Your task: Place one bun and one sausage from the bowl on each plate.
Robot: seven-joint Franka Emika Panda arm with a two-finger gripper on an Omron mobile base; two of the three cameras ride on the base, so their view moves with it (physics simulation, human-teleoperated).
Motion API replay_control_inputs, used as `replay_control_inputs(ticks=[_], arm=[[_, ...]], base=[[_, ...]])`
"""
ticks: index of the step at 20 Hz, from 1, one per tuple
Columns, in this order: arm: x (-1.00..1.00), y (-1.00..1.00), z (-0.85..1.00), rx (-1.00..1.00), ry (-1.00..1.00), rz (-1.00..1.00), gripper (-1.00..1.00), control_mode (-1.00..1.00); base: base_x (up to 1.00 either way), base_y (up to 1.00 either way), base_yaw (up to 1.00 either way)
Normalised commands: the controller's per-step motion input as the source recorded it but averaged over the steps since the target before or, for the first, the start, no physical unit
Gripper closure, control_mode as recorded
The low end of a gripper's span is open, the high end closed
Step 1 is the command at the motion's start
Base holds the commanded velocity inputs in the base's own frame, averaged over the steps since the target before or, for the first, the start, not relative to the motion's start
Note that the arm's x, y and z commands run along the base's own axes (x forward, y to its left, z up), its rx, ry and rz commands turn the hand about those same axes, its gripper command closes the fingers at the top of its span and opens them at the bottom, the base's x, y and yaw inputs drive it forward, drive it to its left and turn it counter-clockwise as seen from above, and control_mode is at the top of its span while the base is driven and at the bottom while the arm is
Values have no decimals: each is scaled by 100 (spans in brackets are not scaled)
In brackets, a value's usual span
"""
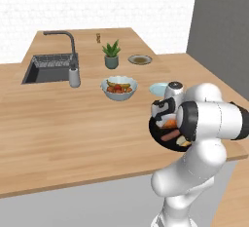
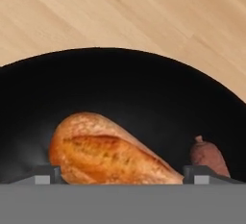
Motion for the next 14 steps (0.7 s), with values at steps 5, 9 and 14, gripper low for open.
replay_control_inputs(ticks=[5, 9, 14], arm=[[-25, -32, -45, 0, 2, 30, -100, -100], [-19, -20, -27, 0, 0, 37, -100, -100], [-61, -1, 0, 0, -3, 29, -100, -100]], base=[[0, 0, 0], [0, 0, 0], [0, 0, 0]])
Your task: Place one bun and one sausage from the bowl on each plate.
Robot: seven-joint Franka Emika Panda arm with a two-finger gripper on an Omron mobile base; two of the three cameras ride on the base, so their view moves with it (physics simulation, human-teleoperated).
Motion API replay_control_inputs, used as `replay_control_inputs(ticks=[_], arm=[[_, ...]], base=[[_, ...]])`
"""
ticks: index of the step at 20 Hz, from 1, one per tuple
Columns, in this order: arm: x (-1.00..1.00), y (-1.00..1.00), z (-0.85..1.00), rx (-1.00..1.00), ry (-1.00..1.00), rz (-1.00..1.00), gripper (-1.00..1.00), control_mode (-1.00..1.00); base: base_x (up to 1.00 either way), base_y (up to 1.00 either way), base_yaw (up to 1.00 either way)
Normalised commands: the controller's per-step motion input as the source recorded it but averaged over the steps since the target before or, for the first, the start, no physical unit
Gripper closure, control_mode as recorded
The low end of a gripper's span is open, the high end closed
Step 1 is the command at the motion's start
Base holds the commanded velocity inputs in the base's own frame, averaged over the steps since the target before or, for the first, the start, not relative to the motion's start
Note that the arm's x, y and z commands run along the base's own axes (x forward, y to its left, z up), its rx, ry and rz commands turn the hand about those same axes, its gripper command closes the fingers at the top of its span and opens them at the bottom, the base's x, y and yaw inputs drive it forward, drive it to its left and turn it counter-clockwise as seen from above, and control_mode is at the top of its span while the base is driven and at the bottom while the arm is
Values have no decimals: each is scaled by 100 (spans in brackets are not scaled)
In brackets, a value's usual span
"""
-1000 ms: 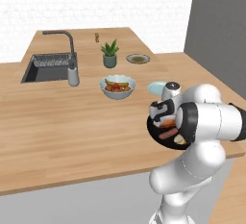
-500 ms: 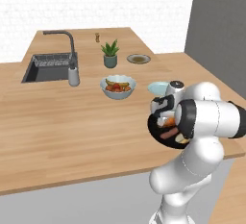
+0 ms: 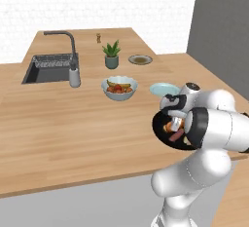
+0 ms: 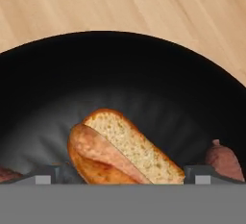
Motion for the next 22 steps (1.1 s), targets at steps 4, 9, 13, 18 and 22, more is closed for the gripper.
replay_control_inputs(ticks=[4, 9, 13, 18, 22], arm=[[-13, -8, 0, 0, -7, 32, -100, -100], [44, 0, -5, -1, -1, 40, -100, -100], [65, 0, 0, 0, 0, 40, -100, -100], [2, -7, -20, -5, -1, 36, -100, -100], [-22, -3, -67, -8, -6, 24, -100, -100]], base=[[0, 0, 0], [0, 0, 0], [0, 0, 0], [0, 0, 0], [0, 0, 0]])
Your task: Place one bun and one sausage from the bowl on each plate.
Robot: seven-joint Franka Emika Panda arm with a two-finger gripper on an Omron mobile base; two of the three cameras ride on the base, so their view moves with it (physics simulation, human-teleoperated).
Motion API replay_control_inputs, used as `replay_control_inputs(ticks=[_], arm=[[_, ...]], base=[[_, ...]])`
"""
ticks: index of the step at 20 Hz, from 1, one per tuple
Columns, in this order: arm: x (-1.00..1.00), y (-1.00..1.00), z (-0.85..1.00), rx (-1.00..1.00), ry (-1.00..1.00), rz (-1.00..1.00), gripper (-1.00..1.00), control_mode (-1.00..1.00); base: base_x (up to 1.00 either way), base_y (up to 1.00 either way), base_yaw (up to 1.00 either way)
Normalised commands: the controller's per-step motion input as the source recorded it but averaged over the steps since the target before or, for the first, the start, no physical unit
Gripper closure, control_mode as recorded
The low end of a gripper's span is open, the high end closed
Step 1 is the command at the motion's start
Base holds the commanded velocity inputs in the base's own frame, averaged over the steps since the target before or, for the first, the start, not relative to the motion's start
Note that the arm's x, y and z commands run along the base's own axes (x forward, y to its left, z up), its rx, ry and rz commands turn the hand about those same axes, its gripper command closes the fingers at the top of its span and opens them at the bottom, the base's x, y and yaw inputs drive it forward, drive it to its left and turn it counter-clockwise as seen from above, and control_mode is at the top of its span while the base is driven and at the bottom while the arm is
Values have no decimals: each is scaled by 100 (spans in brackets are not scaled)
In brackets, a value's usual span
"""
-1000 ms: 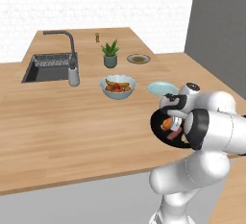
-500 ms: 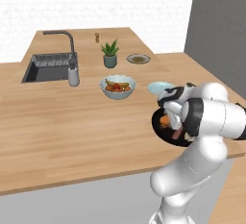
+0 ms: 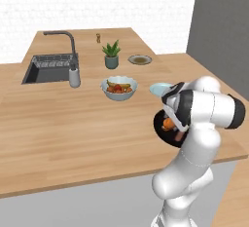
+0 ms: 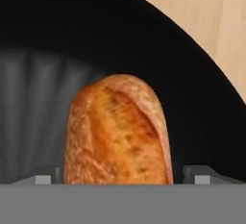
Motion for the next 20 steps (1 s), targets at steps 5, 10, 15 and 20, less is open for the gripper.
replay_control_inputs(ticks=[5, 10, 15, 20], arm=[[-11, 26, -54, -5, -13, 3, 100, -100], [-7, -5, 13, -1, -4, 0, 100, -100], [-76, -35, 99, 0, 2, 0, 100, -100], [-76, 9, 100, 0, 17, -5, 100, -100]], base=[[0, 0, 0], [0, 0, 0], [0, 0, 0], [0, 0, 0]])
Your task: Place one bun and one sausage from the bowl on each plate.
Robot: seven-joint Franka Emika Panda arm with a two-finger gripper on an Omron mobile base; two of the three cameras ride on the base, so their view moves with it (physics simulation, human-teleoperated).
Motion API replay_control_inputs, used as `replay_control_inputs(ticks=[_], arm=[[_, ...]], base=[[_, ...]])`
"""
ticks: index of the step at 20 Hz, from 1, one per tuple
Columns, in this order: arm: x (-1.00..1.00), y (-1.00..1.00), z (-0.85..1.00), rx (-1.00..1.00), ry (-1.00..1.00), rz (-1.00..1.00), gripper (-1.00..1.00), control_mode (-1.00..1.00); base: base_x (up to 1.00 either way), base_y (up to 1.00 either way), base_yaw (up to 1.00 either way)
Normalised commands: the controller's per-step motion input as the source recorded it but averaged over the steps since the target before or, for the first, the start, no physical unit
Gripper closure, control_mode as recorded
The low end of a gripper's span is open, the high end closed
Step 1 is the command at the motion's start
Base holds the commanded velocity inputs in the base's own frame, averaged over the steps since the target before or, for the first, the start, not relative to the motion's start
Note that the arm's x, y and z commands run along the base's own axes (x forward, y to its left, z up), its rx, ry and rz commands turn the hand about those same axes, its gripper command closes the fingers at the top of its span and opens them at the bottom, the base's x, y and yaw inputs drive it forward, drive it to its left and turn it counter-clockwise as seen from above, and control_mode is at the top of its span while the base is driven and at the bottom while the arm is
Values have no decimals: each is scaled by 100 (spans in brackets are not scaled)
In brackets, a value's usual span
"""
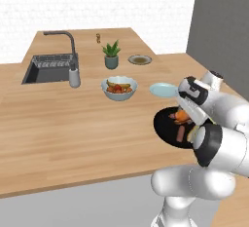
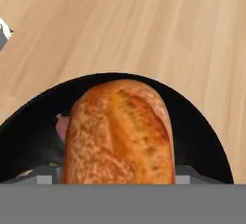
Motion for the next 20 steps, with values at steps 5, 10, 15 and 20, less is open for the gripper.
replay_control_inputs(ticks=[5, 10, 15, 20], arm=[[-79, 48, 100, -7, 27, -18, 100, -100], [-85, 66, 83, -13, 17, -22, 100, -100], [-100, 45, 59, -8, 8, -26, 100, -100], [-60, -4, 6, -1, 2, -15, 100, 100]], base=[[0, 0, 0], [0, 0, 0], [0, 0, 0], [-40, -22, -8]])
